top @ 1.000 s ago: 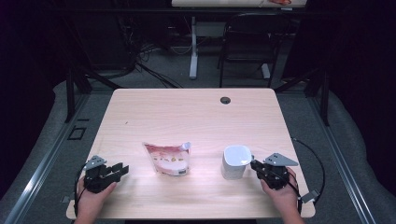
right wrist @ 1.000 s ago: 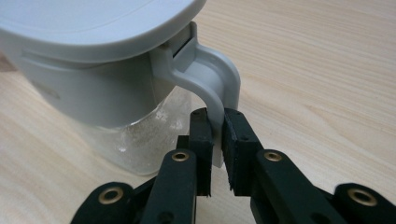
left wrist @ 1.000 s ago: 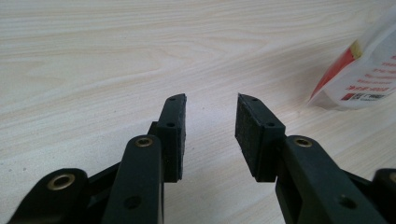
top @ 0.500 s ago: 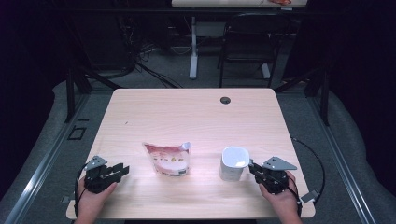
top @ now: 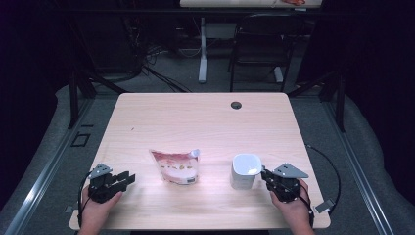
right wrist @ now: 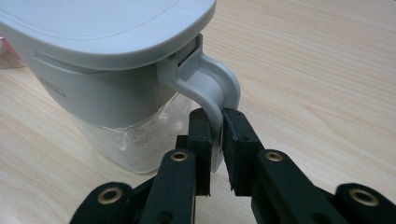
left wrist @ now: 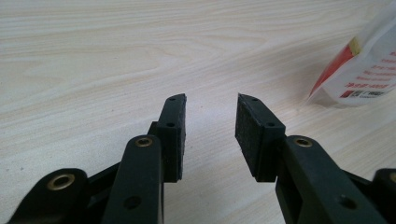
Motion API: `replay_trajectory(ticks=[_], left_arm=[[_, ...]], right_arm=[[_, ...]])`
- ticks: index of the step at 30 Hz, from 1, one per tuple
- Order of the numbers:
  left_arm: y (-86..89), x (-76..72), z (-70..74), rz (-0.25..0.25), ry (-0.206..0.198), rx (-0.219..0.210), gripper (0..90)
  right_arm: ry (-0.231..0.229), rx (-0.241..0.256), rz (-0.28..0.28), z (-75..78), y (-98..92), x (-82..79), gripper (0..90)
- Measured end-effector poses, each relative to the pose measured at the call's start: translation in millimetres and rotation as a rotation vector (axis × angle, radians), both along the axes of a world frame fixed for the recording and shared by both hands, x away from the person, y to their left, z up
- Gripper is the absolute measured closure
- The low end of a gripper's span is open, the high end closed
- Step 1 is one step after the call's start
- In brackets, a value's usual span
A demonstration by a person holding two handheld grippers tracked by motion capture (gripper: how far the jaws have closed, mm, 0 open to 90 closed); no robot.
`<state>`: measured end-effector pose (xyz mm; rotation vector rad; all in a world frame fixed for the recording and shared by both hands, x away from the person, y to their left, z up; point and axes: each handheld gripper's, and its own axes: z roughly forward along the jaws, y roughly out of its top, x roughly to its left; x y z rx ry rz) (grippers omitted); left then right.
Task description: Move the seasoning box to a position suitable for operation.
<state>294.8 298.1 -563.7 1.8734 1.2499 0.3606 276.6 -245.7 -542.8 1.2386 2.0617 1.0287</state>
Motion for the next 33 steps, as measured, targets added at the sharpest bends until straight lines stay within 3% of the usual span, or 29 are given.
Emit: replay_trajectory(ticks=[4, 23, 30, 33], left_arm=[[0.7, -0.4, 0.2, 0.003, -0.003, -0.001, 63.3], [1.0, -0.7, 0.1, 0.004, -0.001, -0.001, 62.7], [1.4, -0.8, 0.3, 0.003, -0.001, 0.002, 62.5], [1.5, -0.8, 0.2, 0.001, 0.001, 0.003, 62.5]], right_arm=[[0.013, -0.014, -0.003, 1.9, 2.0, -3.6, 81.9], [0.023, 0.040, 0.076, 7.0, 5.4, -31.0, 79.4], [0.031, 0.144, 0.090, 15.4, -1.5, -33.0, 75.8], [0.035, 0.159, 0.089, 17.6, -3.1, -32.2, 75.0]])
